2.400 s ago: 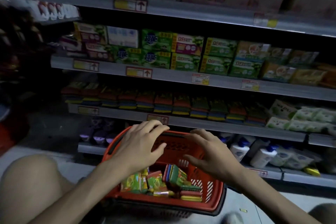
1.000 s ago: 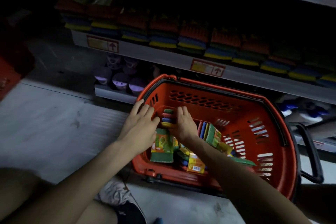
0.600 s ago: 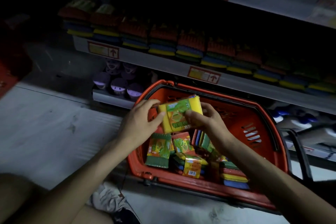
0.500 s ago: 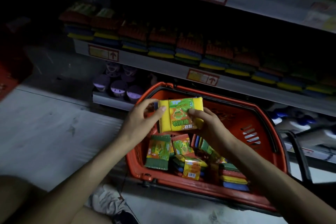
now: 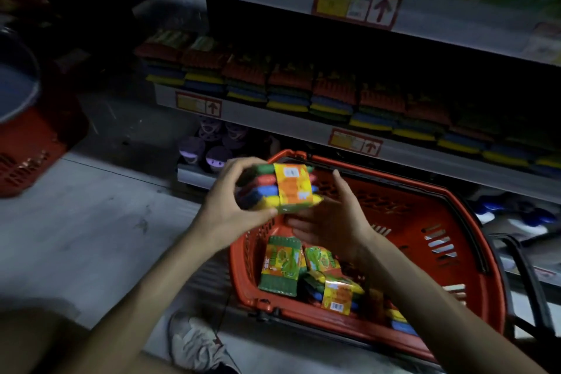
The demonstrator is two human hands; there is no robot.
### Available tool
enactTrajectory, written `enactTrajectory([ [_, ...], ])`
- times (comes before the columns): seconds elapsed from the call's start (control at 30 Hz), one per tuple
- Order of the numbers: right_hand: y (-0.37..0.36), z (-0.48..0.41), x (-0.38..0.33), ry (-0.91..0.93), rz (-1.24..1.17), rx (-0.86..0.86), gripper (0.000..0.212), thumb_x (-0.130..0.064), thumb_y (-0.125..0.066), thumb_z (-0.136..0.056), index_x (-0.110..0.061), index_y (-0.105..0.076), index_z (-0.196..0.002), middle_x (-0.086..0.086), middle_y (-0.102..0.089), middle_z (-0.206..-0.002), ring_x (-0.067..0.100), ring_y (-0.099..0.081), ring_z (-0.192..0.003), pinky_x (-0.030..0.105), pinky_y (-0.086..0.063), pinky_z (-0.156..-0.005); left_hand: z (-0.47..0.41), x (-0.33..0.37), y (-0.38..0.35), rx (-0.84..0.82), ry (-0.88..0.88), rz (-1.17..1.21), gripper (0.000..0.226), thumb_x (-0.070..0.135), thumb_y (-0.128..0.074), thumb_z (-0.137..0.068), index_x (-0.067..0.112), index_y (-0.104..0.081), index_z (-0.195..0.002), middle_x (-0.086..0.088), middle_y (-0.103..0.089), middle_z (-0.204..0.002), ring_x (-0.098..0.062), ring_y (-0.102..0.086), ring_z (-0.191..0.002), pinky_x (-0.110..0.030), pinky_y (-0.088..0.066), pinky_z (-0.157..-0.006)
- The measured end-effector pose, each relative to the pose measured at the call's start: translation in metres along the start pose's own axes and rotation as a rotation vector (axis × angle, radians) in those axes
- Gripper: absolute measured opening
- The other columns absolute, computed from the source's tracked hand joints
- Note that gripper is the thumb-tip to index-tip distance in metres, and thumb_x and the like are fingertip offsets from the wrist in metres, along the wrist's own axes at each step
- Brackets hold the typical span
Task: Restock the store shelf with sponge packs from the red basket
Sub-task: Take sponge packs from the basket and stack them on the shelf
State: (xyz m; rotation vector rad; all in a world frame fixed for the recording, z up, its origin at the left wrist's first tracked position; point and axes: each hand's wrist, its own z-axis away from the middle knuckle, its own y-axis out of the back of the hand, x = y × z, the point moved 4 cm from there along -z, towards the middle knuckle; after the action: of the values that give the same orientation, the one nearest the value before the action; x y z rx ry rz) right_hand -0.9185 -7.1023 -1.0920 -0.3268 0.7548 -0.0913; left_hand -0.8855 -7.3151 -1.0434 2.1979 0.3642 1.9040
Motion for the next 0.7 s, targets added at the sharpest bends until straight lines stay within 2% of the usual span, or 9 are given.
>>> enactTrajectory([
  [0.13,-0.011,0.008,0.005,0.022,0.038,-0.127,0.067,-0.071,-0.055,-0.090,-0.014,-0.070,-0.124,0.014,-0.072,-0.116,0.030,-0.067,-0.111,0.044,-0.055,-0.096,0.010,-0.003,-0.011,-0.125,-0.255,-0.262,0.064,0.007,-0.082,-0.069,0.024,-0.061,-0.128,0.009,-0.052,-0.143,-0.003,-0.029,-0.151,-0.024,-0.022,-0.123],
  [0.2,-0.013,0.009,0.006,0.086,0.070,-0.146,0.053,-0.051,-0.061,-0.095,-0.013,-0.066,-0.132,0.013,-0.070,-0.118,0.028,-0.067,-0.108,0.040,-0.057,-0.090,0.013,-0.008,-0.014,-0.124,-0.259,-0.293,0.070,-0.003,-0.077,-0.067,0.031,-0.060,-0.126,0.011,-0.044,-0.151,-0.006,-0.021,-0.154,-0.033,-0.025,-0.124],
  [0.27,-0.016,0.010,0.005,0.135,0.055,-0.138,0.051,-0.041,-0.066,-0.093,-0.007,-0.064,-0.131,0.019,-0.068,-0.117,0.032,-0.066,-0.103,0.039,-0.057,-0.086,0.014,-0.010,-0.011,-0.128,-0.157,-0.240,0.081,-0.007,-0.081,-0.069,0.040,-0.057,-0.131,0.014,-0.027,-0.159,-0.001,-0.019,-0.153,-0.030,-0.037,-0.119],
  [0.33,-0.016,0.010,0.002,0.184,-0.012,-0.132,0.049,-0.032,-0.076,-0.084,-0.005,-0.062,-0.124,0.024,-0.068,-0.117,0.038,-0.065,-0.103,0.044,-0.055,-0.087,0.013,-0.014,-0.006,-0.116,-0.032,-0.154,0.093,0.015,-0.088,-0.072,0.048,-0.043,-0.146,0.018,-0.018,-0.160,0.002,-0.026,-0.148,-0.025,-0.041,-0.115],
  [0.4,-0.018,0.010,-0.002,0.239,-0.094,-0.109,0.050,-0.022,-0.079,-0.077,-0.009,-0.060,-0.122,0.018,-0.069,-0.115,0.042,-0.067,-0.109,0.059,-0.053,-0.100,0.010,-0.020,-0.001,-0.036,0.175,0.035,0.100,0.048,-0.084,-0.069,0.051,-0.031,-0.153,0.012,-0.029,-0.159,-0.005,-0.040,-0.143,-0.032,-0.042,-0.115],
  [0.47,-0.025,0.012,-0.007,0.297,-0.099,-0.058,0.063,-0.021,-0.082,-0.074,-0.013,-0.055,-0.130,0.014,-0.069,-0.120,0.038,-0.070,-0.108,0.072,-0.045,-0.102,0.007,-0.024,0.001,0.075,0.400,0.312,0.093,0.065,-0.079,-0.067,0.037,-0.044,-0.149,-0.001,-0.056,-0.145,-0.017,-0.060,-0.131,-0.038,-0.052,-0.106],
  [0.53,-0.036,0.015,-0.008,0.361,-0.027,0.011,0.071,-0.028,-0.086,-0.071,-0.016,-0.053,-0.132,0.012,-0.068,-0.127,0.032,-0.073,-0.107,0.067,-0.052,-0.097,0.007,-0.023,-0.003,0.128,0.555,0.603,0.070,0.060,-0.079,-0.077,0.022,-0.059,-0.133,-0.008,-0.072,-0.126,-0.030,-0.071,-0.116,-0.044,-0.060,-0.093],
  [0.6,-0.046,0.016,-0.005,0.419,0.103,0.083,0.074,-0.038,-0.090,-0.067,-0.022,-0.052,-0.129,0.007,-0.068,-0.125,0.028,-0.073,-0.109,0.061,-0.057,-0.093,0.009,-0.017,-0.009,0.125,0.575,0.740,0.058,0.046,-0.081,-0.080,0.018,-0.061,-0.127,-0.009,-0.075,-0.122,-0.030,-0.073,-0.110,-0.047,-0.063,-0.083],
  [0.7,-0.055,0.010,0.000,0.444,0.232,0.046,0.066,-0.060,-0.082,-0.074,-0.020,-0.053,-0.117,0.007,-0.070,-0.112,0.025,-0.071,-0.100,0.062,-0.054,-0.097,0.010,-0.019,-0.011,0.156,0.572,0.800,0.068,0.025,-0.087,-0.075,0.016,-0.056,-0.136,-0.009,-0.074,-0.125,-0.030,-0.072,-0.114,-0.054,-0.062,-0.084],
])
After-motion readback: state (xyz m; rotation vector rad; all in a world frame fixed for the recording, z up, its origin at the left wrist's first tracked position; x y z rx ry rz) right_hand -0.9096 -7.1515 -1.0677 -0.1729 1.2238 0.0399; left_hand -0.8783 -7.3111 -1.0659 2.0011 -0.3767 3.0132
